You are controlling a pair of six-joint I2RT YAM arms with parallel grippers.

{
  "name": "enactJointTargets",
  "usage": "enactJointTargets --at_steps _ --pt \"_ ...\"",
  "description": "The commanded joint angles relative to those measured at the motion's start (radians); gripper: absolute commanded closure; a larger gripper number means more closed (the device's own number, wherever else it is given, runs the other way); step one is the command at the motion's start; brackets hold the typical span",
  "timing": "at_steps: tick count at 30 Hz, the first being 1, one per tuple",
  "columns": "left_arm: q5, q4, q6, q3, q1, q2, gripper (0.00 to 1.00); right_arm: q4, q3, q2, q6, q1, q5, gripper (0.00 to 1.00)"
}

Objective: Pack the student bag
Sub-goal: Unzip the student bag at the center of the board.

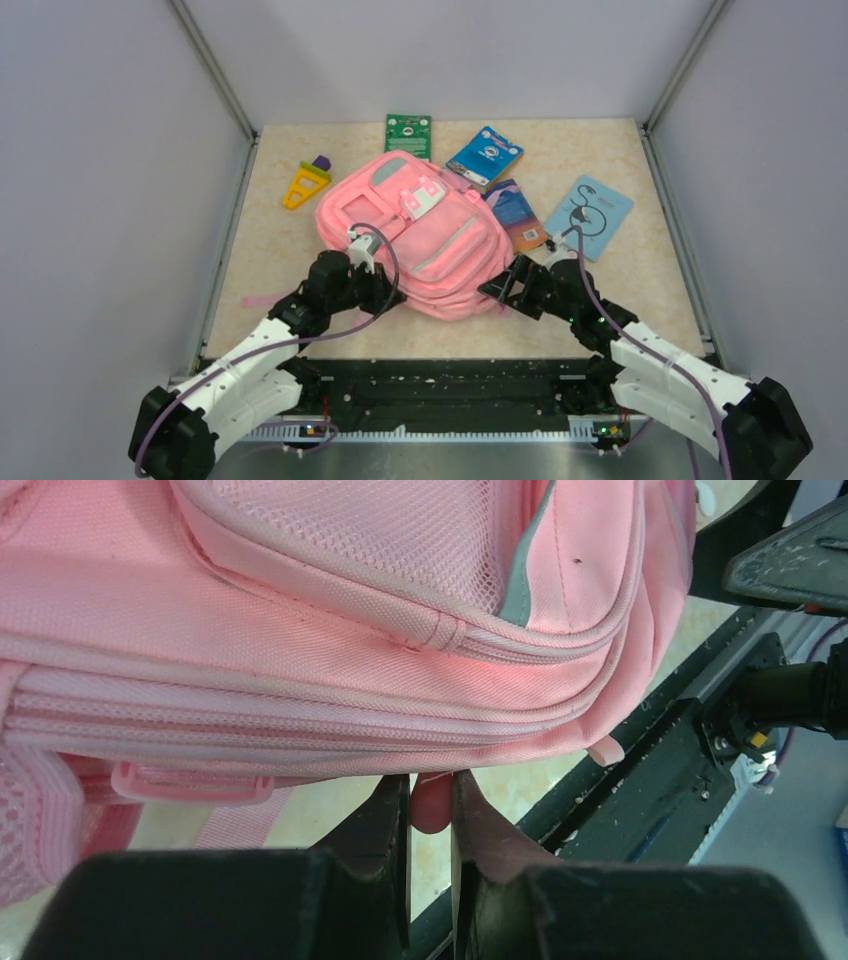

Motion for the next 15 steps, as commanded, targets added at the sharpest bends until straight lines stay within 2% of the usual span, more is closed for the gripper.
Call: enactJointTargets --at_steps 1,3,8,15 --pt "0.097 0.18 0.023 0.033 0.003 -0.002 1.0 0.156 -0.012 0.047 0.117 0.128 0.097 0.01" --pt "0.106 0.189 0.02 0.029 0.003 -0.005 1.0 0.193 0.007 0.104 0.123 0.176 0.132 0.01" --pt "0.132 0.195 0.016 0.036 0.002 -0.013 1.0 0.246 0.052 0.236 0.127 0.199 0.118 0.01" --pt "0.148 0.21 -0.011 0.005 0.003 -0.056 1.0 0.338 0.062 0.305 0.146 0.202 0.186 0.01"
